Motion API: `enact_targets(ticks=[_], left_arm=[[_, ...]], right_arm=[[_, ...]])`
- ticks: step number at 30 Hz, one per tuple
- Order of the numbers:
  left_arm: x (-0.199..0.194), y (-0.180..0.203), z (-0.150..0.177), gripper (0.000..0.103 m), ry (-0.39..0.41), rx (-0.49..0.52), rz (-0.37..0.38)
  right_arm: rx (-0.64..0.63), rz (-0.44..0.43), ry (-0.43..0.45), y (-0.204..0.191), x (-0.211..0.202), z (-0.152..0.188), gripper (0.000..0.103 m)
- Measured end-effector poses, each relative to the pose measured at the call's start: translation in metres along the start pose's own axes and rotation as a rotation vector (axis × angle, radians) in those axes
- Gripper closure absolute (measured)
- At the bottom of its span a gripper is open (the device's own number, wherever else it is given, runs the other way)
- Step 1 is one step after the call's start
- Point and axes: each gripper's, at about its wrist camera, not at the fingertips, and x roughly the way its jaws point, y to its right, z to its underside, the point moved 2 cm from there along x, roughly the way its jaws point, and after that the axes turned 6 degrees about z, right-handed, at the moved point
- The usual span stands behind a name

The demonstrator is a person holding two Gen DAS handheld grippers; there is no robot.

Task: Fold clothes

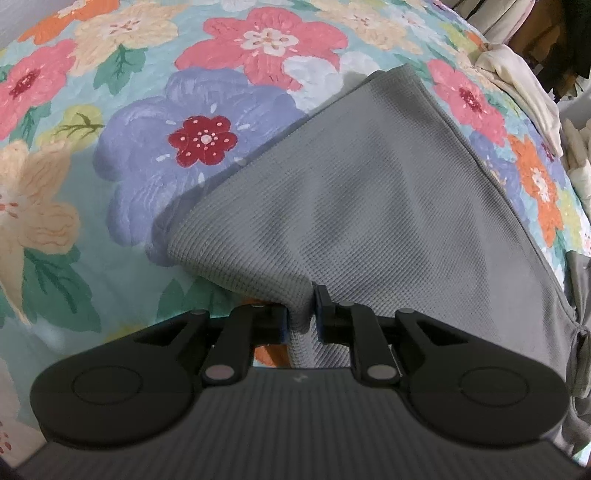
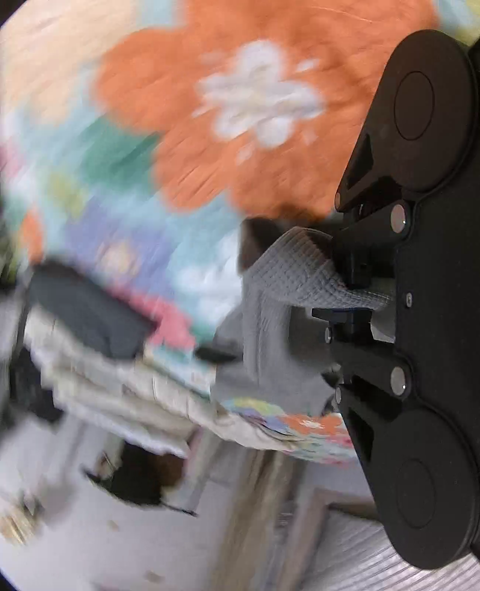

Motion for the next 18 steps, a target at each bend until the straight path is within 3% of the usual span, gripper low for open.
enact_targets(ticks=[5, 7, 12, 15, 18], left_arm=[[-0.005, -0.007, 0.001, 0.085, 0.008, -0.007, -0.030], [-0.004, -0.006, 0.001, 0.084, 0.002, 0.003, -0.041], [-0.006, -0.002, 0.003, 0.080, 0.004, 0.038, -0.065], [-0.013, -0.007, 0.004, 0.077, 0.012, 0.028, -0.071], [-0.025, -0.008, 0.004, 0.077, 0.025, 0.031, -0.059]], right_arm=[[-0.273, -0.042, 0.141, -0.034, -0.064, 0.005, 0.100], [-0.384, 0.022, 0.146, -0.028, -0.063, 0.012, 0.100], [-0.397, 0.180, 0.012, 0.017, -0.026, 0.028, 0.100], [-0.497, 0.219, 0.003, 0.012, -0.022, 0.035, 0.099], [-0.517, 0.246, -0.030, 0.008, -0.031, 0.033, 0.095]])
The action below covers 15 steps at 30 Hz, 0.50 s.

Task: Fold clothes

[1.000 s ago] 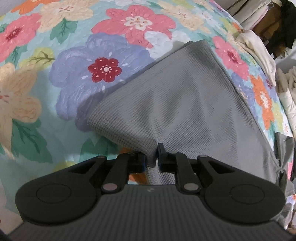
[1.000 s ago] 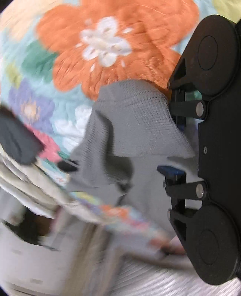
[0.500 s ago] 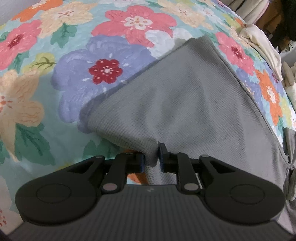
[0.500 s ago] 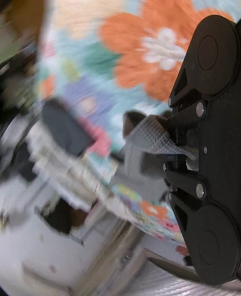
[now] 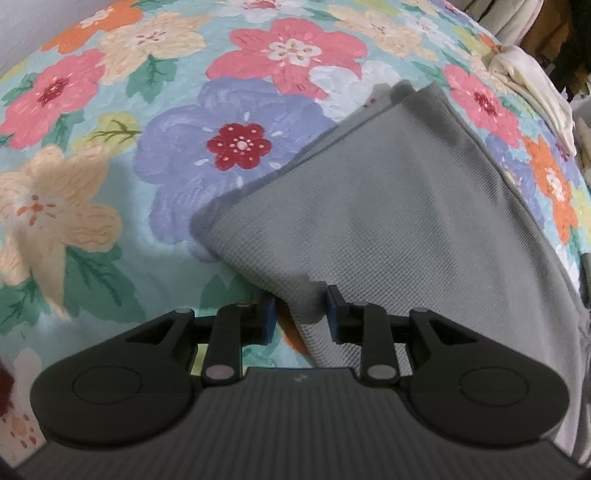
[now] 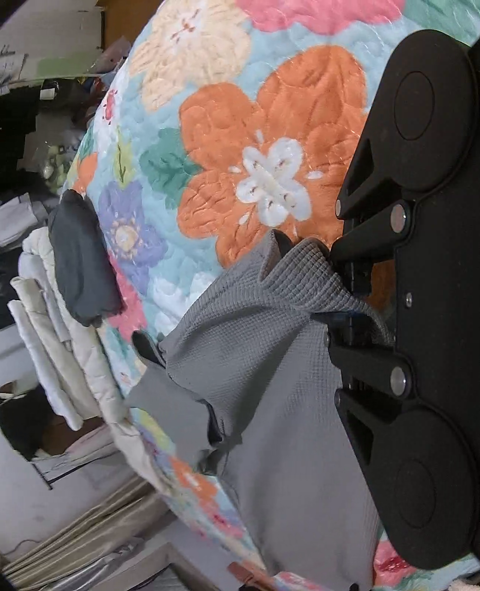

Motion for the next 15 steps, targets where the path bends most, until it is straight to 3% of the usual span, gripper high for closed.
enact_targets(ticks=[1, 3, 5, 7, 9, 11, 15], left_arm=[[-0.008, 0.003, 0.001, 0.077, 0.013, 0.026, 0.004], [-0.029, 0.014, 0.006, 0.076, 0.058, 0.117, 0.007], [-0.049, 0.038, 0.012, 0.069, 0.093, 0.264, 0.005], [-0.060, 0.065, 0.018, 0.066, 0.108, 0.385, 0.034], [-0.064, 0.099, 0.026, 0.061, 0.114, 0.503, 0.119], [-0.062, 0.140, 0.036, 0.061, 0.106, 0.631, 0.212], [-0.046, 0.225, 0.066, 0.060, 0.079, 0.895, 0.412]], right_arm=[[0.011, 0.005, -0.018, 0.001, -0.004, -0.002, 0.090], [-0.003, 0.038, -0.026, 0.002, -0.016, -0.009, 0.071], [-0.046, 0.089, -0.011, 0.001, -0.029, -0.018, 0.057], [-0.088, 0.135, 0.005, 0.000, -0.041, -0.027, 0.056], [-0.121, 0.117, 0.038, -0.002, -0.048, -0.045, 0.056], [-0.162, 0.062, 0.064, -0.012, -0.046, -0.068, 0.056], [-0.341, -0.054, 0.028, -0.054, -0.018, -0.104, 0.056]])
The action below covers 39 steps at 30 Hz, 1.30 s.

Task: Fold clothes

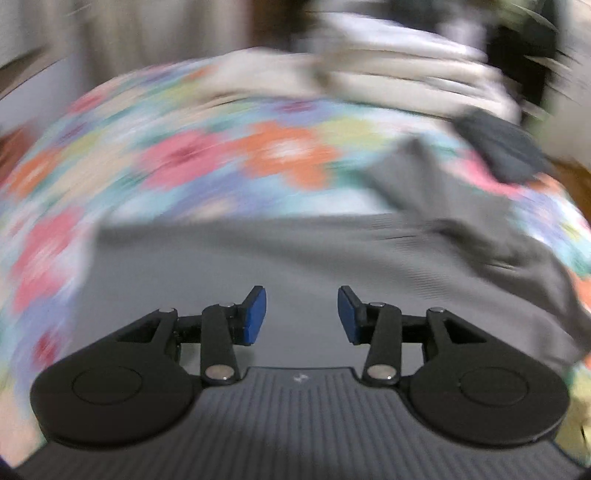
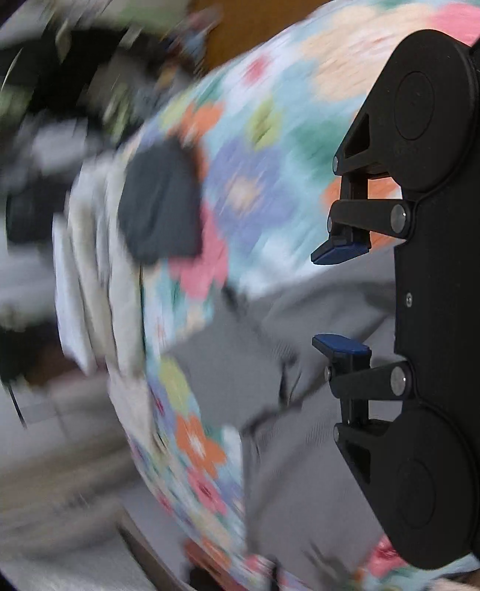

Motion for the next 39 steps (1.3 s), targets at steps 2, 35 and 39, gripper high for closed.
enact_targets(ticks=[2, 35, 39], left_arm=[[0.024, 0.029, -0.015, 0.058, 0.020, 0.103, 0.088], [0.148, 0.079, -0.075, 0.100, 0.223, 0.182, 0.130], [0.152, 0.058, -0.076, 0.099, 0.212, 0.121, 0.116]], right_arm=[[-0.074, -0.052, -0.017, -0.012, 0.019, -0.023, 0.052], [0.134, -0.160, 0.013, 0.012, 0.150, -0.141, 0.098], [0.055, -0.180, 0.034, -0.010, 0.150, -0.158, 0.098]])
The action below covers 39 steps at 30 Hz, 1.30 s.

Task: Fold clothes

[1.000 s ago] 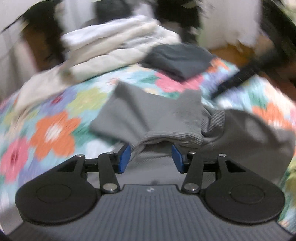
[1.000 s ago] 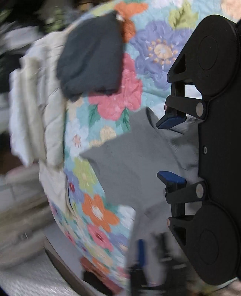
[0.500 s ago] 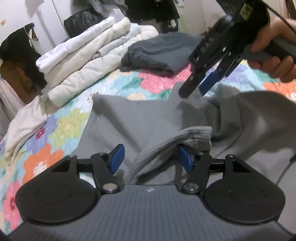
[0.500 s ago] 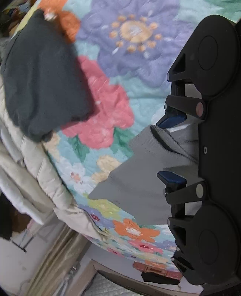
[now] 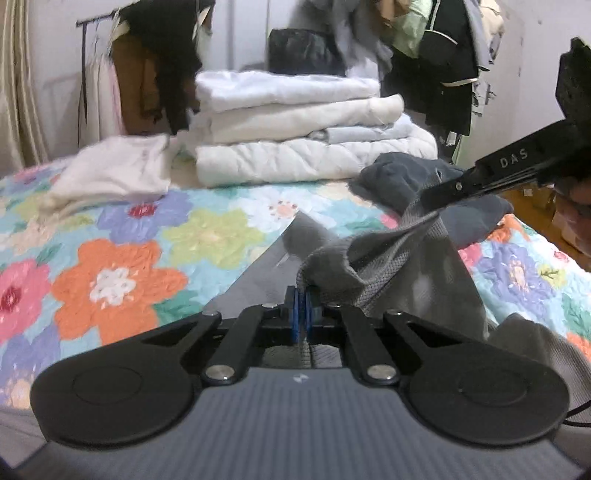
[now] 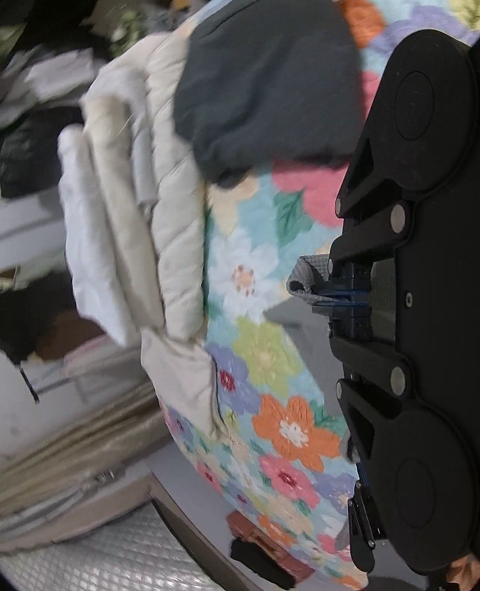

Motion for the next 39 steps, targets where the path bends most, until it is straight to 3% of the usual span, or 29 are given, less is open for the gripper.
enact_targets(ticks=[4, 9, 11, 15, 18, 22, 26, 28, 30, 32, 33, 35, 39], left_arm=[[0.018, -0.017, 0.009, 0.100, -0.022, -0.109, -0.002], [0.016, -0.040, 0.010, 0.099, 0.005, -0.282, 0.020], [0.019, -0.046, 0.014, 0.099, -0.036, -0.343, 0.006], [0.034, -0.056, 0.022, 0.098, -0.160, -0.314, -0.069], [0.033, -0.070, 0.024, 0.098, -0.170, -0.348, -0.034], [0.031, -0.081, 0.026, 0.093, -0.173, -0.382, -0.002], [0.033, -0.095, 0.028, 0.092, -0.163, -0.471, 0.017], [0.033, -0.099, 0.027, 0.092, -0.156, -0.481, 0.015], [0.032, -0.103, 0.027, 0.090, -0.144, -0.501, 0.035], [0.034, -0.111, 0.028, 0.072, -0.136, -0.572, 0.123], [0.036, -0.115, 0.030, 0.064, -0.133, -0.615, 0.175], [0.040, -0.121, 0.032, 0.062, -0.120, -0.664, 0.227], [0.056, -0.125, 0.030, 0.060, -0.137, -0.675, 0.236]], right_arm=[[-0.127, 0.046, -0.010, -0.023, 0.018, -0.001, 0.098], [-0.184, 0.064, 0.006, -0.035, 0.027, -0.012, 0.098], [-0.224, 0.062, 0.016, -0.042, 0.031, -0.016, 0.098], [-0.289, 0.039, -0.040, -0.061, 0.056, -0.013, 0.099], [-0.319, 0.072, -0.103, -0.072, 0.082, -0.011, 0.099], [-0.277, 0.078, -0.092, -0.068, 0.095, -0.015, 0.097], [-0.124, 0.049, -0.090, -0.043, 0.102, -0.018, 0.090], [-0.015, 0.030, -0.077, -0.026, 0.099, -0.019, 0.078], [0.099, 0.012, -0.060, -0.009, 0.095, -0.019, 0.058], [0.192, -0.019, -0.095, 0.008, 0.098, -0.018, 0.048], [0.206, -0.032, -0.138, 0.013, 0.103, -0.015, 0.047], [0.229, -0.056, -0.218, 0.024, 0.112, -0.010, 0.047], [0.147, -0.053, -0.238, 0.023, 0.125, -0.004, 0.046]])
